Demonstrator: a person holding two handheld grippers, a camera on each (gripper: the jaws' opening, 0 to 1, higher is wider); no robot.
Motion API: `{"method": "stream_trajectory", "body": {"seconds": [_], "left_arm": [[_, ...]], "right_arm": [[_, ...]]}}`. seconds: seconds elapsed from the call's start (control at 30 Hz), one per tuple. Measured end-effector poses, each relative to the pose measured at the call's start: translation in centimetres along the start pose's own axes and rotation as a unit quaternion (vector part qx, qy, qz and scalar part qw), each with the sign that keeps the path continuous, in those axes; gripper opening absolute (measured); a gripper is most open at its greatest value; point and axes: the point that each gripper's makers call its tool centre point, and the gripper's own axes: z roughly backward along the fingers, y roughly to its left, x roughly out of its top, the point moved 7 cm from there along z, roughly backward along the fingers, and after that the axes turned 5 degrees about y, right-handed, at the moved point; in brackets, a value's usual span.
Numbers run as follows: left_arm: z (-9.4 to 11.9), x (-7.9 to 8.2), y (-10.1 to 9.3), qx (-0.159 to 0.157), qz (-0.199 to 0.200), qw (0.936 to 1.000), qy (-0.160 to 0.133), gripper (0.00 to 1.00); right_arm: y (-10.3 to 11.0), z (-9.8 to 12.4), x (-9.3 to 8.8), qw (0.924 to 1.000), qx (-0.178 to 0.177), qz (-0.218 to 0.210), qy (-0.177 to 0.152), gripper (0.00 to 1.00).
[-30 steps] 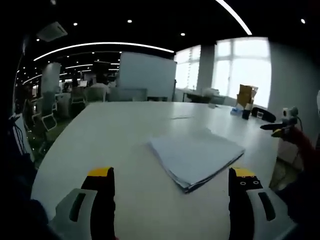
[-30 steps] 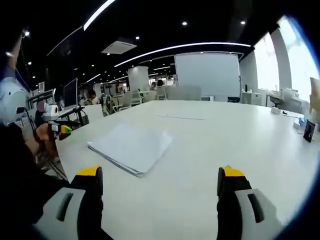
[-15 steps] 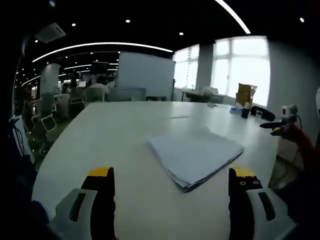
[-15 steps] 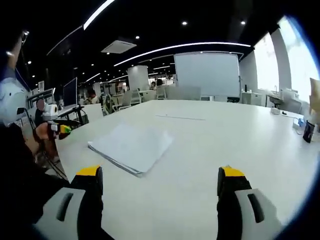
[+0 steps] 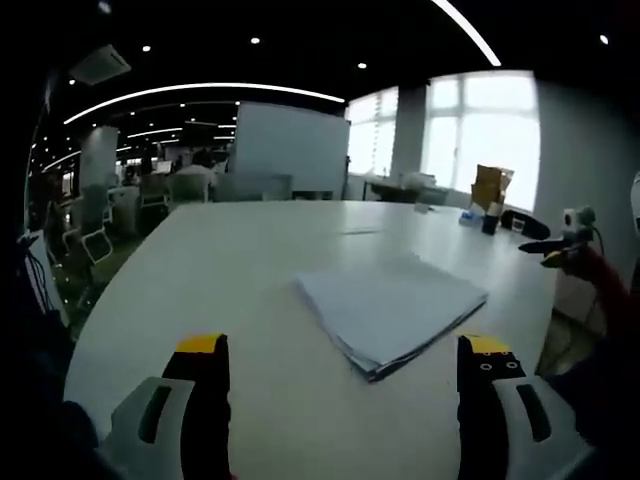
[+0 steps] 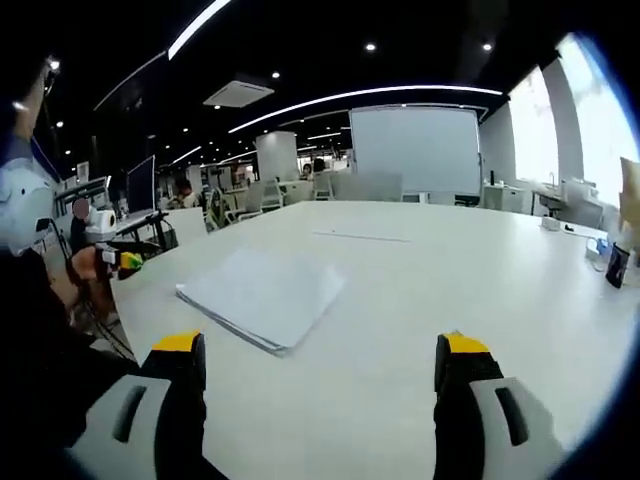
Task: Organize the stack of printing papers by aligning and flattening the scattered papers on the table
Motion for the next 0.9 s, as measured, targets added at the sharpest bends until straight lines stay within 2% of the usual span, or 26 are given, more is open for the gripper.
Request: {"method": "stream_trajectory", "body": {"seconds": [0.9], "left_arm": [[0.03, 0.15, -0.10, -0.007, -0.002, 1.0000, 0.001, 0.97]], "right_arm": [[-0.08, 0.32, 0.22, 1.0000, -0.006, 0.005, 0.002, 0.90]]}}
